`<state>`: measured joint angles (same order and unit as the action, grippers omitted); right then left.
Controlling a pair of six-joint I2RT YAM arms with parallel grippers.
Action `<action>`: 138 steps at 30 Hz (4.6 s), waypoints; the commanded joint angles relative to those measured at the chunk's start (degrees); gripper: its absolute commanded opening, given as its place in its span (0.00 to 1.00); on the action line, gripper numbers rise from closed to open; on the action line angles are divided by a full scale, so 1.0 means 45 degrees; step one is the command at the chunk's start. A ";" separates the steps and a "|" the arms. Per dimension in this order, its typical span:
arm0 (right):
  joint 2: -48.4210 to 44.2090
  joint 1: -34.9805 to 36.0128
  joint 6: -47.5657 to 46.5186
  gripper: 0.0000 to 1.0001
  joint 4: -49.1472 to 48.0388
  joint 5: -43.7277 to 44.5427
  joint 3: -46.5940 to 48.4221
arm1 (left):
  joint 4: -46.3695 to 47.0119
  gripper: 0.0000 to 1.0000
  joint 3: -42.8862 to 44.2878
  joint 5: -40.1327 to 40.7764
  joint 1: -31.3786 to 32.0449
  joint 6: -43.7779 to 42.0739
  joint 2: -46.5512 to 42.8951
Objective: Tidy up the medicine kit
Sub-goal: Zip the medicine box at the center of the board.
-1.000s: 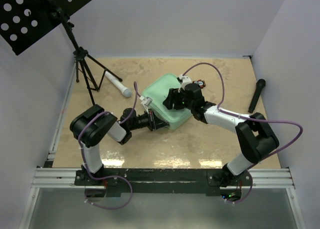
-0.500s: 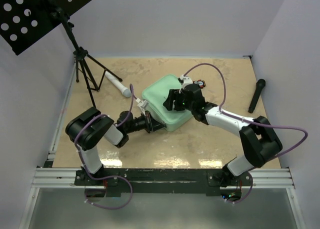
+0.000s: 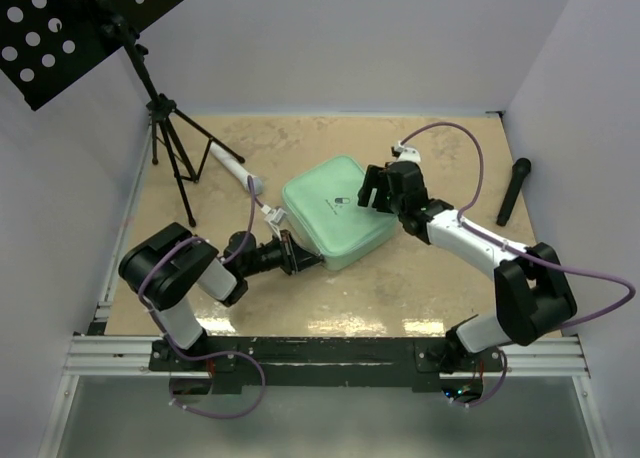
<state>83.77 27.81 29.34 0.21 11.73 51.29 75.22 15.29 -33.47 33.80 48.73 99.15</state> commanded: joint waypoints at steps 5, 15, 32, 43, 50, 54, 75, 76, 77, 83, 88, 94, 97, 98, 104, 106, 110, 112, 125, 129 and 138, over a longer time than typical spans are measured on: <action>0.0095 -0.0165 -0.0094 0.86 0.0364 0.1029 -0.0284 | 0.7464 0.00 -0.0858 -0.0257 0.0028 -0.0028 -0.0315; -0.0313 -0.0730 0.0451 0.87 0.0326 0.2061 -0.0830 | 0.7444 0.00 -0.0975 -0.0549 0.0008 0.0089 -0.0043; -0.2949 -0.0146 -0.0075 0.80 0.0149 0.1184 -0.2040 | 0.7464 0.00 -0.1249 -0.0276 0.0008 0.0109 0.1617; -0.1390 -0.0165 0.0607 0.87 0.0442 0.1302 -0.1807 | 0.7464 0.00 -0.1600 -0.0452 0.0028 -0.0067 0.1462; -0.1057 -0.0204 0.0706 0.77 0.0032 0.0851 -0.1906 | 0.7464 0.00 -0.1894 -0.0452 0.0008 -0.0067 0.1501; -0.0764 -0.0243 0.0608 0.65 -0.0336 0.0403 -0.1827 | 0.7464 0.00 -0.1835 -0.0452 0.0008 -0.0048 0.1443; -0.0918 -0.0711 0.1447 0.00 -0.1646 -0.1646 -0.3231 | 0.7444 0.00 -0.0958 -0.0530 -0.0947 0.0577 0.1266; -0.1094 -0.0731 0.1641 0.00 -0.1822 -0.1842 -0.3388 | 0.7444 0.00 -0.0821 -0.0530 -0.1065 0.0674 0.1344; -0.1250 -0.0751 0.1798 0.00 -0.1959 -0.2057 -0.3641 | 0.7444 0.00 -0.0645 -0.0627 -0.1182 0.0752 0.1441; -0.1642 -0.0731 0.3087 0.00 -0.3072 -0.3268 -0.4618 | 0.7444 0.00 0.0391 -0.0901 -0.1398 0.1027 0.1930; -0.1720 -0.0731 0.3479 0.00 -0.3328 -0.3348 -0.4620 | 0.7444 0.00 -0.0212 -0.0784 -0.1106 0.0598 0.1892; -0.1798 -0.0731 0.3811 0.00 -0.3327 -0.3290 -0.4561 | 0.7444 0.00 -0.1052 -0.0549 -0.0793 0.0284 0.1696; -0.1876 -0.0731 0.3890 0.00 -0.3366 -0.3134 -0.4620 | 0.7444 0.00 -0.1657 -0.0472 -0.0754 0.0246 0.1541; -0.1877 -0.0731 0.3928 0.00 -0.3386 -0.3114 -0.4659 | 0.7444 0.00 -0.1853 -0.0452 -0.0734 0.0207 0.1443; -0.1876 -0.0751 0.4007 0.00 -0.3406 -0.2938 -0.4698 | 0.7425 0.00 -0.2518 -0.0257 -0.0559 0.0245 0.1013; -0.2187 -0.0731 0.3502 0.00 -0.3095 -0.2356 -0.4465 | 0.7444 0.00 -0.2713 -0.0140 -0.0578 0.0168 0.0954; -0.3592 -0.0712 0.2291 0.23 -0.2314 -0.1379 -0.3685 | 0.7444 0.00 -0.2753 -0.0061 -0.0558 0.0167 0.0993; -0.4004 -0.0712 0.2016 0.49 -0.2097 -0.0811 -0.3177 | 0.7444 0.00 -0.2714 -0.0080 -0.0558 0.0187 0.0974; 0.2163 -0.0790 -0.0974 0.80 -0.2915 -0.2565 0.1980 | 0.7444 0.00 -0.2675 -0.0179 -0.0578 0.0187 0.0779; 0.4000 -0.0849 -0.1617 0.85 -0.2546 -0.3190 0.3582 | 0.7444 0.00 -0.2812 -0.0062 -0.0559 -0.0086 0.0661; 0.5095 -0.1063 -0.2107 0.45 -0.2019 -0.4558 0.3935 | 0.7444 0.00 -0.2519 -0.0120 -0.0559 -0.0204 0.0778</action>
<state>105.86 23.66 21.52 -9.82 -5.43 67.92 82.28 6.44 -33.74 30.46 51.42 99.63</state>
